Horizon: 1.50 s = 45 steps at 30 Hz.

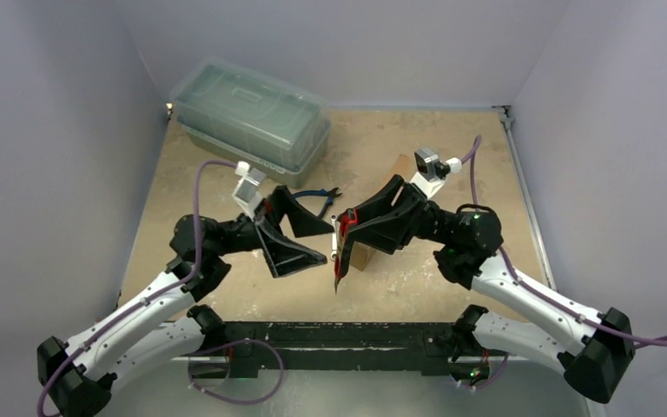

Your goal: Unpack the express box

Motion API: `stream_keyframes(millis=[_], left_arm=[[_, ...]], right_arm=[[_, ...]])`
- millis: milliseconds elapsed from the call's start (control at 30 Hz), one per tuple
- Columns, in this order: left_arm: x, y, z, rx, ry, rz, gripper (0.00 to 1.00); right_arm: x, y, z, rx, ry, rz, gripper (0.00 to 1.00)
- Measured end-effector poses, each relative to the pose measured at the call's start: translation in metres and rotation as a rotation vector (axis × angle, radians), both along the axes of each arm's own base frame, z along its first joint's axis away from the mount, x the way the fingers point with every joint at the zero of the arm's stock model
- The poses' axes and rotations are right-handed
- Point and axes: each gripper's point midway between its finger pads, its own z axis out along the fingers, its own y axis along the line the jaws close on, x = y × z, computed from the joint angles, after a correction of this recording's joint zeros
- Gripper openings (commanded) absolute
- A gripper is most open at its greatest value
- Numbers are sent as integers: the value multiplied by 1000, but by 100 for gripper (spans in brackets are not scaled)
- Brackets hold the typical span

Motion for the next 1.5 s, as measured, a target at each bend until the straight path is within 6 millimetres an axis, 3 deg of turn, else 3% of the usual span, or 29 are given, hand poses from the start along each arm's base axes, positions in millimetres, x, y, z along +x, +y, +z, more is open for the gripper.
stream_keyframes(millis=[200,367,500,633,833,867,900,1033,1100,1333,1500], left_arm=[[-26,-36,-28,98,40,-95,91],[-28,-52,-45,155,47,-78,75],[-19,-58,-56,197,56,-16,51],[-8,-57,-54,209,29,70,36],[3,-52,-53,214,-10,154,0],[5,-51,-52,214,-14,164,0],[6,-50,-52,215,-18,174,0],[17,-42,-57,248,-28,261,0],[29,-37,-61,290,-39,335,0],[79,-13,-101,573,-116,596,0],[94,6,-132,760,-167,678,0]], right_arm=[[5,6,-7,39,50,43,0],[7,2,-2,66,56,22,0],[8,-1,2,78,45,-10,0],[24,0,-3,61,61,-83,0],[38,-1,-6,51,97,-160,0],[39,-2,-6,48,97,-170,4],[41,-3,-7,41,102,-186,15],[51,-5,-15,-12,147,-255,73],[62,-3,-22,-66,207,-300,84],[98,14,-58,-333,440,-437,96],[118,24,-85,-516,548,-497,96]])
